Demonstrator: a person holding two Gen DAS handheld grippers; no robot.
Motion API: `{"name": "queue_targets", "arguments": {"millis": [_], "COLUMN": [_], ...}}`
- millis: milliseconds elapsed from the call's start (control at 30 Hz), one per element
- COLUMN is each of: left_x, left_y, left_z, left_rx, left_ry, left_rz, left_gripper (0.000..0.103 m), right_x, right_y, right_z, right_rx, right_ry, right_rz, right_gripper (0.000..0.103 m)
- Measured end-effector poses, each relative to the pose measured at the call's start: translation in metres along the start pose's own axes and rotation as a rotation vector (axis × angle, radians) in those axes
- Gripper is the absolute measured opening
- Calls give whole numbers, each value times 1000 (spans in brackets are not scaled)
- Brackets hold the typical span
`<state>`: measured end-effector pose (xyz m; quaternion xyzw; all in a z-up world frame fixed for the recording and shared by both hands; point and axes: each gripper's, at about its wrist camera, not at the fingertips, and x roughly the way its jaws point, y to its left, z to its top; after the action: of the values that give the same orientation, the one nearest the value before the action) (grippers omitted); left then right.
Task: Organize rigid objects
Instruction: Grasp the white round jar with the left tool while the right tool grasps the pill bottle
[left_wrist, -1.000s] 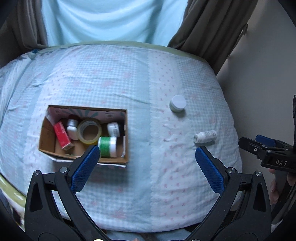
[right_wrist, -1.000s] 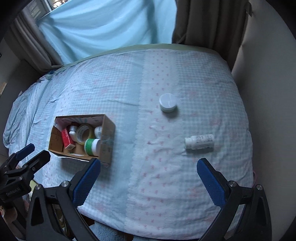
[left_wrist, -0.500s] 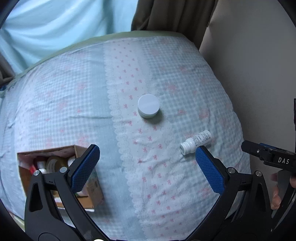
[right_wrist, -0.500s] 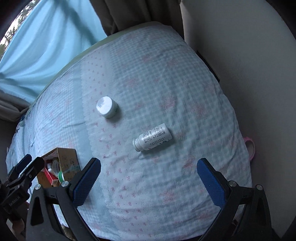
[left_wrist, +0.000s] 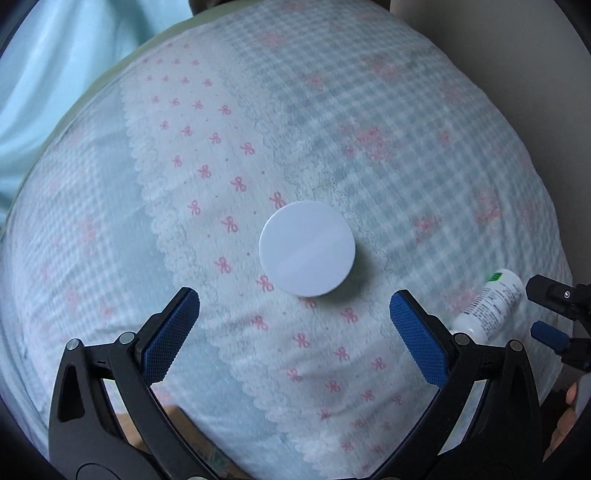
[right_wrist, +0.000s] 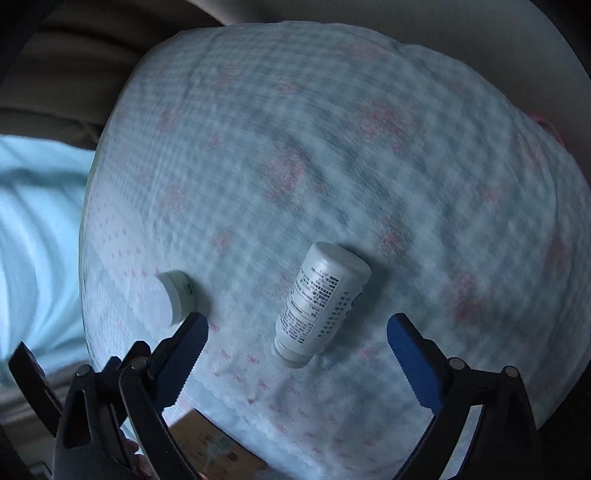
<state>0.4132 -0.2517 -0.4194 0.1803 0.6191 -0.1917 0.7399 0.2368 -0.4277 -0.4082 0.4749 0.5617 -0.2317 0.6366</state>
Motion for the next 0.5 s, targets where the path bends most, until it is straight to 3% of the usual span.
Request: {"name": "queue_targets", "arguments": {"millis": [100,233,400,433,500], "left_x": [27,60,79,81,87], "left_y": [-1,-6,-4,-5,-8], "left_z": [11,21,26,26,28], "left_rx": [40,65,37,42,60], "left_ry": [24,66,75,76,91], "left_rz": [5,7,-8,-7,-4], "left_gripper": [102,102,102,100,82], "right_x": [16,37,55,57,61], "right_y": [-10,-19,-30,-32,-36], "right_z": [-1,-3,-4,-5,-7], "right_rx": [151,302,454,479,531], "right_ry": [-8,10,30,36,45], "right_rz": [21,34,34,34,31], "right_gripper": [96,75,61,59,54]}}
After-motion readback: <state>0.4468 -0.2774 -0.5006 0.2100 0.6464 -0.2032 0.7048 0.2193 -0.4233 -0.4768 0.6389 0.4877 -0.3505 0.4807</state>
